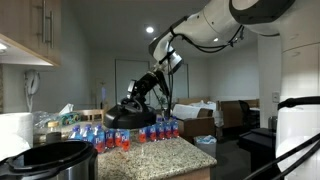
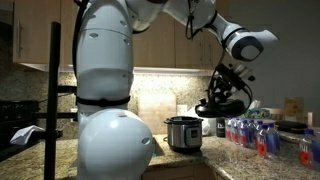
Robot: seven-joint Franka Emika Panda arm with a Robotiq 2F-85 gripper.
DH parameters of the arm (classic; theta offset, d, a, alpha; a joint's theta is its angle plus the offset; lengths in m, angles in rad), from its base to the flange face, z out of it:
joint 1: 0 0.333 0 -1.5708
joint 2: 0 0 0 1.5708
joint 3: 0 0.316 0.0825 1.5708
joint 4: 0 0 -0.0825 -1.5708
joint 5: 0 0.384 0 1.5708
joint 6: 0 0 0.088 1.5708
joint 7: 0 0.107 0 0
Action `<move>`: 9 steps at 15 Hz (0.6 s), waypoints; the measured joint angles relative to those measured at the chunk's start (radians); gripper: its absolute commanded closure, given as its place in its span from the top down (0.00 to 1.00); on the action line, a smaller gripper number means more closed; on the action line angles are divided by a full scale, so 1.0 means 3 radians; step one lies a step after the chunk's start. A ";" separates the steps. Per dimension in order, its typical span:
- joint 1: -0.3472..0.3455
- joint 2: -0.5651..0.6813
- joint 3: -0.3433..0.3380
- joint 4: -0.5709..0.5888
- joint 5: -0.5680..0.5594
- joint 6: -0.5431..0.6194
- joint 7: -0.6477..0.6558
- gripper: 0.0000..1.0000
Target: Cover the cooker with a lid
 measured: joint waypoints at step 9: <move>0.0523 0.0150 0.0439 0.0233 0.0097 0.0015 0.0357 0.05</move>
